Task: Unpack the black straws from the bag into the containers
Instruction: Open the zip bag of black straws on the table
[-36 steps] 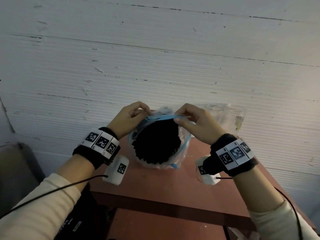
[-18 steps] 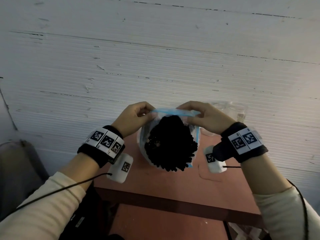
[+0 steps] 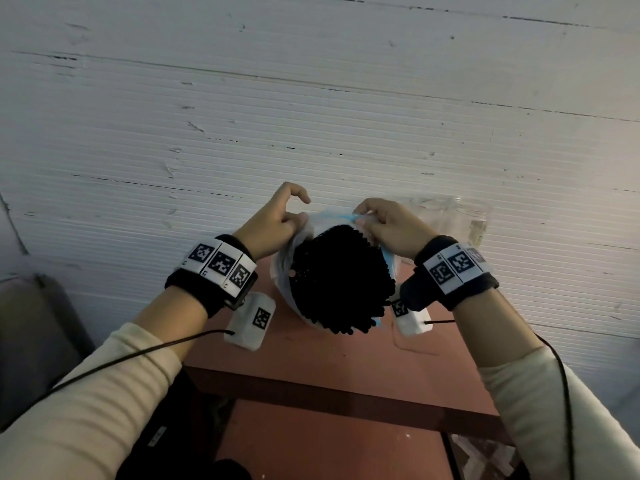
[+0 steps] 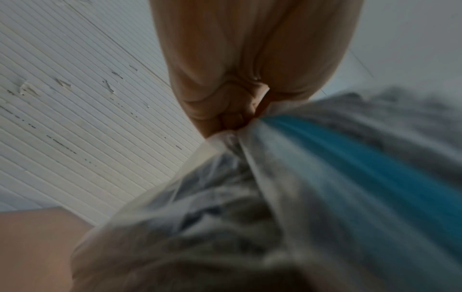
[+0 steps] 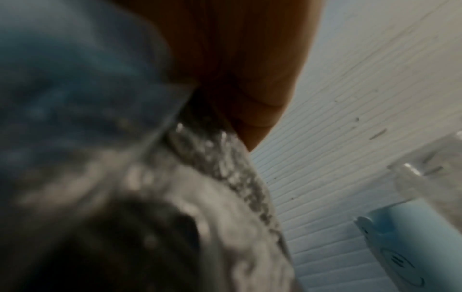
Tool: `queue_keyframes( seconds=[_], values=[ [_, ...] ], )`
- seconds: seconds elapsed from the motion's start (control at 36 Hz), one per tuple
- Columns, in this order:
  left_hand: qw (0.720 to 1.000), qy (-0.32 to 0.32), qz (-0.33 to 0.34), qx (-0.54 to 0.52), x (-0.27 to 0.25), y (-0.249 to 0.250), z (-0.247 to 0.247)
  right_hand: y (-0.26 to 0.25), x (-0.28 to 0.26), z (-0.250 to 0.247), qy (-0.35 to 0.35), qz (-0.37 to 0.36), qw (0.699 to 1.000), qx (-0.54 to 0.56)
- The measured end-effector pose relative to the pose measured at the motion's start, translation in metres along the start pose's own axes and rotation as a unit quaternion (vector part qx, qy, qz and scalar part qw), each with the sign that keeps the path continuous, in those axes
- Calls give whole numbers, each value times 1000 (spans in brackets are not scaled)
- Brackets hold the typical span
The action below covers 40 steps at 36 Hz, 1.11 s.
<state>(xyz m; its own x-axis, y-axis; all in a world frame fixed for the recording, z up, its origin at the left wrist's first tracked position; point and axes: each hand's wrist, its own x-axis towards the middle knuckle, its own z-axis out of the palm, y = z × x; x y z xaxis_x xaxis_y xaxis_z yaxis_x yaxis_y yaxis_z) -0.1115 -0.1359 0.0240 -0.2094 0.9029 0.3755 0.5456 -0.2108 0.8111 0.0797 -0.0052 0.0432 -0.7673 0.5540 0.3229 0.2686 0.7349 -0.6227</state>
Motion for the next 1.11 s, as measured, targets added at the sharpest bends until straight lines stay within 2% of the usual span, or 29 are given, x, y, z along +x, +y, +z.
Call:
queue_keyframes(
  seconds=[0.08,0.33,0.47,0.58,0.72,0.83,0.97,1.11],
  values=[
    [1000,-1,5,15,-1,1,3,2,-2,-2,-1,-8,999,36],
    [998,-32,-16,43,-14,5,0,12,-33,-4,35,-44,998,36],
    [995,-37,-39,81,-16,0,-4,24,-46,-3,101,19,994,35],
    [997,-32,-63,36,-18,0,-2,26,-48,4,93,31,993,65],
    [999,-6,-35,36,-15,-1,-4,17,-44,2,91,32,986,138],
    [998,27,18,61,-12,-1,-6,13,-40,-3,103,18,984,142],
    [996,65,49,44,-6,0,-2,6,-32,-9,120,21,990,75],
    [995,55,54,58,-3,-2,2,-1,-26,-16,69,37,996,-46]
  ],
)
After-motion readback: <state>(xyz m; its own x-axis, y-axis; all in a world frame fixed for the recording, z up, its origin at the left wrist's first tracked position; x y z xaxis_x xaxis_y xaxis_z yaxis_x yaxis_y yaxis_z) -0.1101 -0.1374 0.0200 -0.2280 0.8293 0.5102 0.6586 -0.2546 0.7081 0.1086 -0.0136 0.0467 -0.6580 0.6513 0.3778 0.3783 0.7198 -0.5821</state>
